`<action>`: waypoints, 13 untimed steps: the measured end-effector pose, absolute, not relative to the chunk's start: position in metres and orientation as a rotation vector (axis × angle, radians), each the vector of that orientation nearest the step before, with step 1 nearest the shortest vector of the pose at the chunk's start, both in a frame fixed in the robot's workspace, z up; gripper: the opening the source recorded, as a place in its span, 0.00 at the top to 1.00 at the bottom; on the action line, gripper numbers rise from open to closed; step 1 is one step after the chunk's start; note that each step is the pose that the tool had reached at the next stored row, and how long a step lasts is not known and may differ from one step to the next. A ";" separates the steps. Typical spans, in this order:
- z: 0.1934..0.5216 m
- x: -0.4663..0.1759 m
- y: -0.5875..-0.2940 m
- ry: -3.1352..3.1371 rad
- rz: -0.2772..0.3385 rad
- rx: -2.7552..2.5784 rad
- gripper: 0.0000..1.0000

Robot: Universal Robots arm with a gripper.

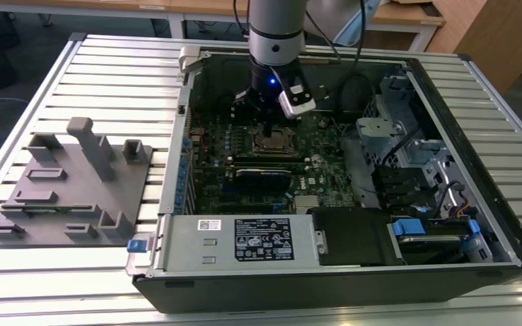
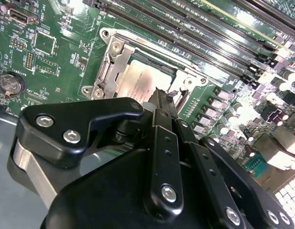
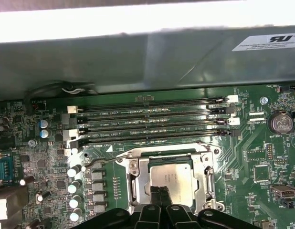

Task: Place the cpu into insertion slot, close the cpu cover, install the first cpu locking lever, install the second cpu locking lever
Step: 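Install the first cpu locking lever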

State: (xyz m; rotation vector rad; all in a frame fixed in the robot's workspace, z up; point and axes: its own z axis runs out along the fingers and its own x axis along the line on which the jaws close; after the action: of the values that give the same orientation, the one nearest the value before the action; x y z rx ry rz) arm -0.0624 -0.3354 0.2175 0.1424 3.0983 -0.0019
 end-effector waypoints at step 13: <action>0.229 -0.062 -0.335 3.098 -0.001 0.142 0.90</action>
State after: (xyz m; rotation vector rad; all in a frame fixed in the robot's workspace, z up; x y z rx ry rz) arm -0.0623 -0.3353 0.2288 0.1423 3.0980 -0.0012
